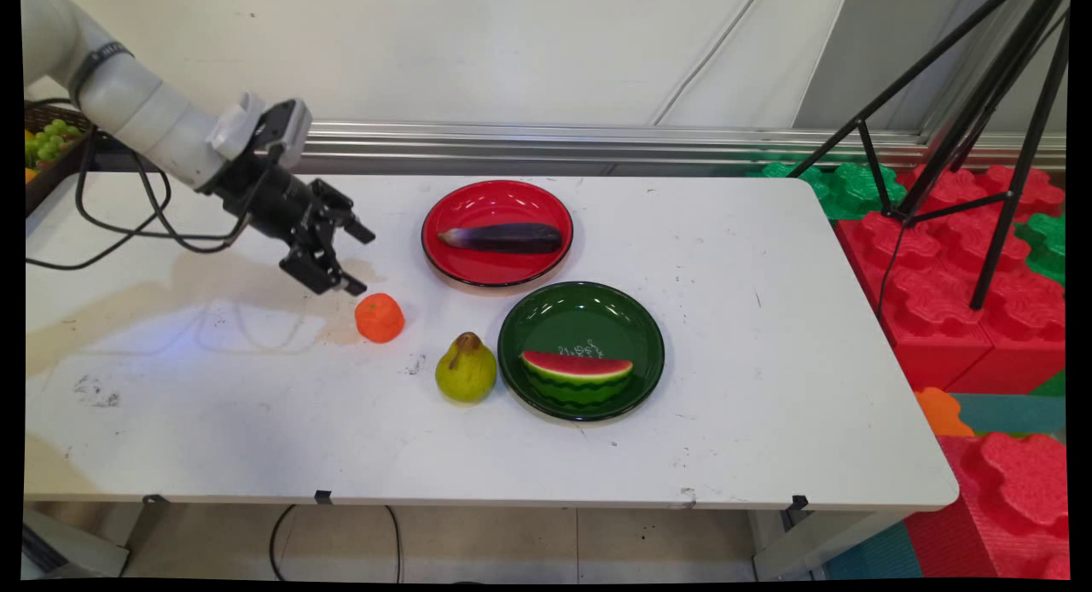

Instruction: Pick up the eggplant from the red plate

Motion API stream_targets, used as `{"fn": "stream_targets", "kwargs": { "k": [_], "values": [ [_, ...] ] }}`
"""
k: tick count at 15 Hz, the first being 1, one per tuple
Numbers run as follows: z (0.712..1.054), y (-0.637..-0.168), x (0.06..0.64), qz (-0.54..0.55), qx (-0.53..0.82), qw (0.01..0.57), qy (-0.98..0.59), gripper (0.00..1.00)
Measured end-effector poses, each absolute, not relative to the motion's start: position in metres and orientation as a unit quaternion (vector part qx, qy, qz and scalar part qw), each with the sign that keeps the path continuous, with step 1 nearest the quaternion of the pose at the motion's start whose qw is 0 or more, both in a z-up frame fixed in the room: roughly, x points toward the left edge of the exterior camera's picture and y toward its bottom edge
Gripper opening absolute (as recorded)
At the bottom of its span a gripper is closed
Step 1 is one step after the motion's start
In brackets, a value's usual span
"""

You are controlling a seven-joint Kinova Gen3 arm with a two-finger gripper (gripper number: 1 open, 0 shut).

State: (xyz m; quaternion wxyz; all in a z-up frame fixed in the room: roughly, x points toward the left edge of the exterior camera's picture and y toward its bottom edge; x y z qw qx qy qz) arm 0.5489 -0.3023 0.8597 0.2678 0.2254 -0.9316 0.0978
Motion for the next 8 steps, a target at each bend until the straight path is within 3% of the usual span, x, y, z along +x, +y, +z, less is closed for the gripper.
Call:
{"fn": "stream_targets", "kwargs": {
  "k": [8],
  "values": [
    [0.888,-0.325,0.544,0.143,0.218,0.286,-0.922,1.00]
  ]
}}
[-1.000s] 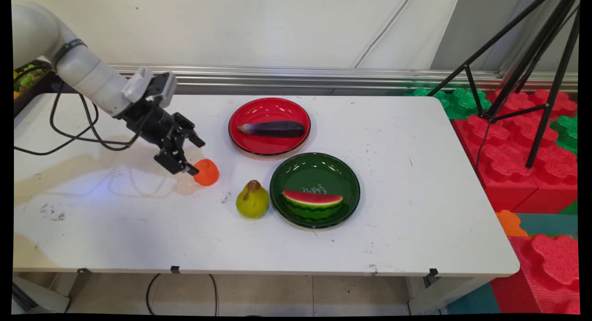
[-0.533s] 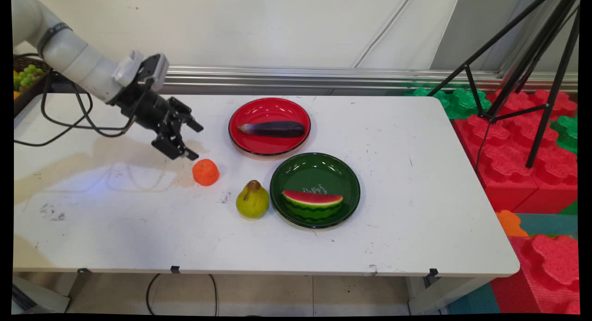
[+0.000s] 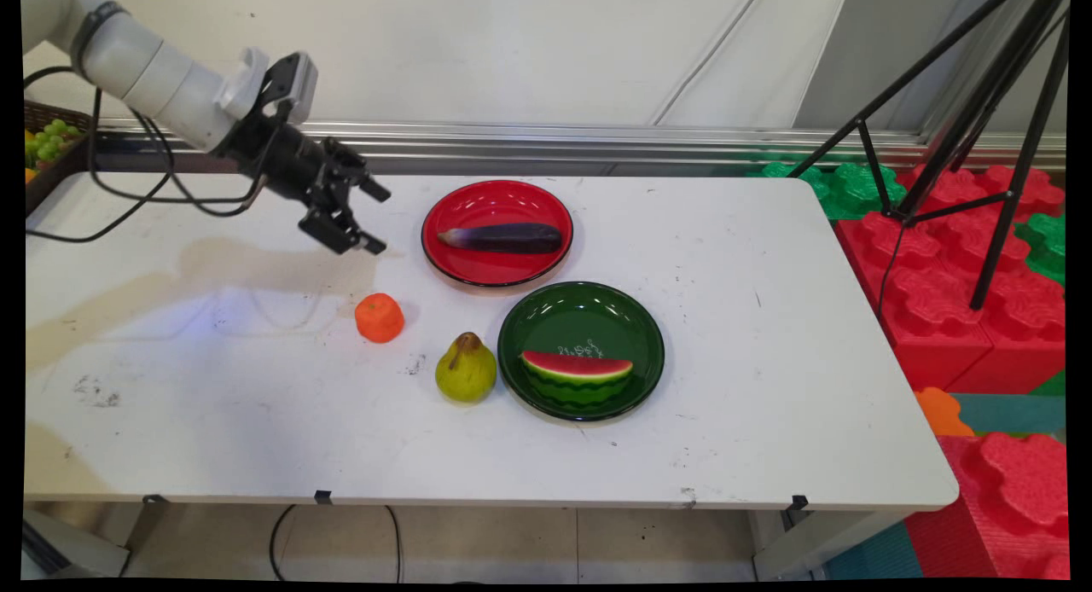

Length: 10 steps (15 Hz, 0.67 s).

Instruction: Pick up the eggplant from the red plate

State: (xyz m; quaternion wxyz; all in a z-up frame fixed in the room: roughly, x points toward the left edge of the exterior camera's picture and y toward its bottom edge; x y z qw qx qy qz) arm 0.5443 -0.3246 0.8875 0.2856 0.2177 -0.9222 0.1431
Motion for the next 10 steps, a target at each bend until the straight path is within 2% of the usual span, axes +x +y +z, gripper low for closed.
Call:
{"fn": "stream_targets", "kwargs": {
  "k": [10],
  "values": [
    [0.886,-0.395,0.527,0.181,0.198,0.281,-0.921,1.00]
  ]
}}
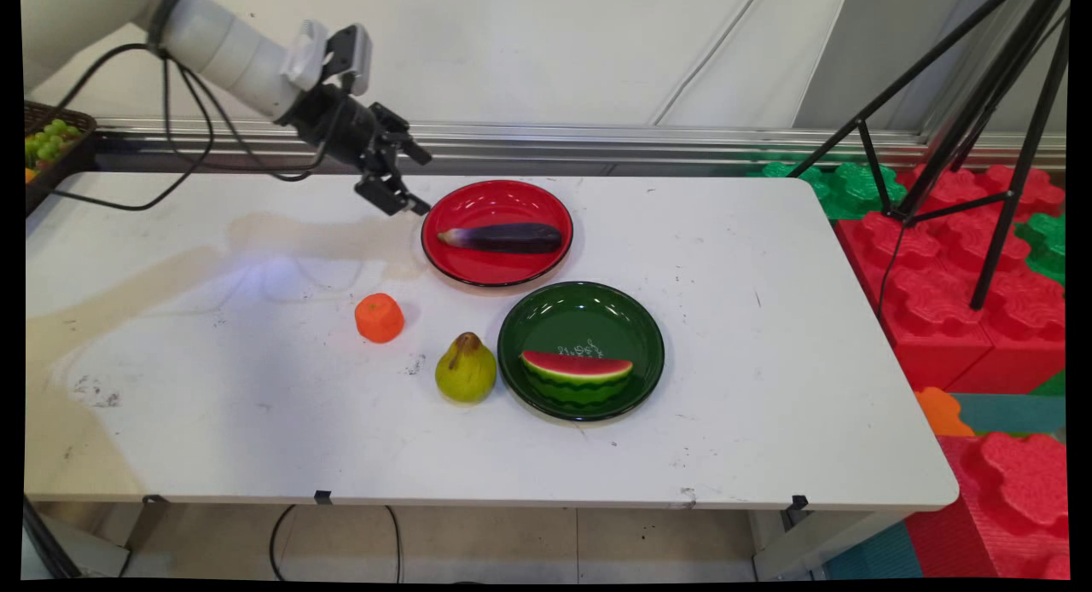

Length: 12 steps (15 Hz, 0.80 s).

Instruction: Pick up the eggplant from the red plate

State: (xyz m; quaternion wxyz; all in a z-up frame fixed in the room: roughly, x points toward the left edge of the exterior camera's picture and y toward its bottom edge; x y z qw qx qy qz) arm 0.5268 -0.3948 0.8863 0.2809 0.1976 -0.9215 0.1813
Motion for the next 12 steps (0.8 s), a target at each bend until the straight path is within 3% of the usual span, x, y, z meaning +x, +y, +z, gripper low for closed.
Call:
{"fn": "stream_targets", "kwargs": {
  "k": [12],
  "values": [
    [0.836,-0.460,0.485,0.135,0.192,0.266,-0.935,1.00]
  ]
}}
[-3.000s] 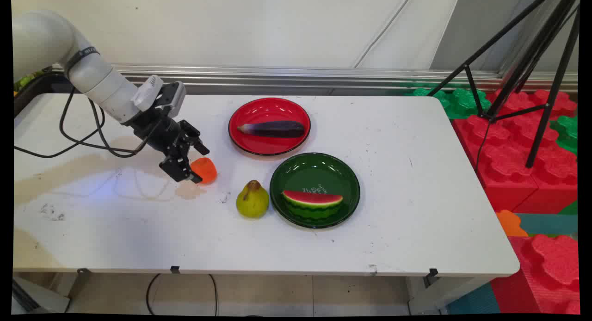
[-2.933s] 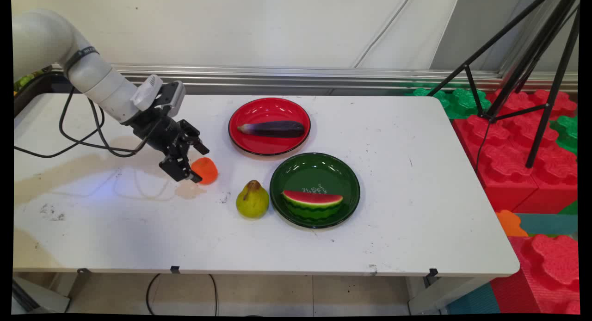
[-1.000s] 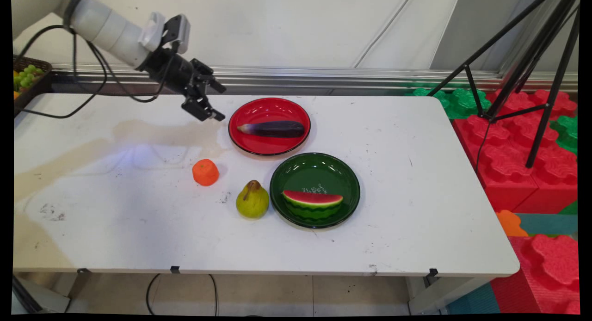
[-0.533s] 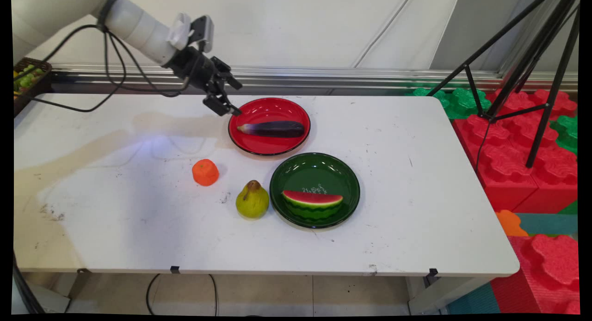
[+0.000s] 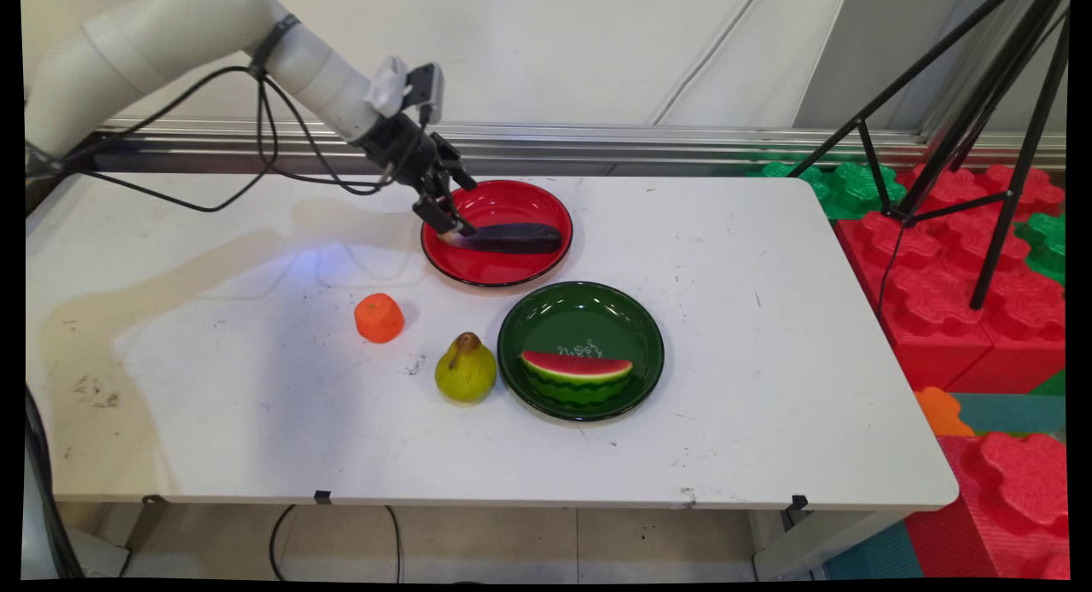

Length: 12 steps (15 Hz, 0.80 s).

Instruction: Pick up the eggplant from the red plate

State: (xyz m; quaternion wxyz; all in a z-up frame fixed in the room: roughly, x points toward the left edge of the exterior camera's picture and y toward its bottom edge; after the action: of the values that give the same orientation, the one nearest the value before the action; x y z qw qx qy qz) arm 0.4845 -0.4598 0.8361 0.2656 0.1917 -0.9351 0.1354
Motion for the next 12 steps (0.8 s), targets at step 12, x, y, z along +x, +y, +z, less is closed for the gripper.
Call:
{"fn": "stream_targets", "kwargs": {
  "k": [12],
  "values": [
    [0.796,-0.492,0.461,0.107,0.207,0.245,-0.941,1.00]
  ]
}}
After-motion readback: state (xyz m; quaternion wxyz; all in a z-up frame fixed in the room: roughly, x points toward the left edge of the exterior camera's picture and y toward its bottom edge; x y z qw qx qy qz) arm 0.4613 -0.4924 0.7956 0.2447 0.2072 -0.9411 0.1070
